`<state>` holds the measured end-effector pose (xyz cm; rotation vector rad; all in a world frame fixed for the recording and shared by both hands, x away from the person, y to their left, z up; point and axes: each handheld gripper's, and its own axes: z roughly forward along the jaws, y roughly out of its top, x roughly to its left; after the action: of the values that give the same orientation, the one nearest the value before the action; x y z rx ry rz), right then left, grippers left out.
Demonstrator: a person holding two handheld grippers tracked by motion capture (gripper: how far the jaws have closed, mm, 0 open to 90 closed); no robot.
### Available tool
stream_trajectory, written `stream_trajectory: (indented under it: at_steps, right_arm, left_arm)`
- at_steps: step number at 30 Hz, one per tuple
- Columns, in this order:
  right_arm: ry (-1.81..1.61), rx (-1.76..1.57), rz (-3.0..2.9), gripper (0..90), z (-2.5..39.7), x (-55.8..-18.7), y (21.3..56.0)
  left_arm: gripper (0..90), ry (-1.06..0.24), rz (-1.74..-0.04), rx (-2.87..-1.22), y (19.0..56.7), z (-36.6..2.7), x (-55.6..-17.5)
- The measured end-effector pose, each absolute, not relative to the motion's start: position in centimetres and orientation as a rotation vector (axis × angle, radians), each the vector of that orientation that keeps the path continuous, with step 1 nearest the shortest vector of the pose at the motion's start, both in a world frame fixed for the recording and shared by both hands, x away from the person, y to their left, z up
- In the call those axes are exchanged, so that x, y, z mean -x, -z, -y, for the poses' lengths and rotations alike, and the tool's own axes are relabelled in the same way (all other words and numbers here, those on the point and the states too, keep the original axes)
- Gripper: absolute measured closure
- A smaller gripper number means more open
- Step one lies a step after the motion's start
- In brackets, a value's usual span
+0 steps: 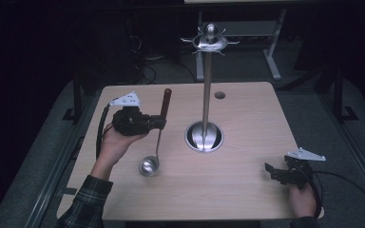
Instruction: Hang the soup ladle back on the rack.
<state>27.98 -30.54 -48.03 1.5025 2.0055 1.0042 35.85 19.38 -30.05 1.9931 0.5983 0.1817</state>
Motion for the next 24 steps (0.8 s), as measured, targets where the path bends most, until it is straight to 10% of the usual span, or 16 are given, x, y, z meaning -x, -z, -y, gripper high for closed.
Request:
stream_trajectory:
  at_steps: [24]
  right_arm:
    - [-1.008, -1.501, -2.008, 13.6, 30.6, -28.0, 48.0]
  left_arm:
    - [74.3, -0.237, -0.466, -1.929, 21.7, -15.6, -37.2]
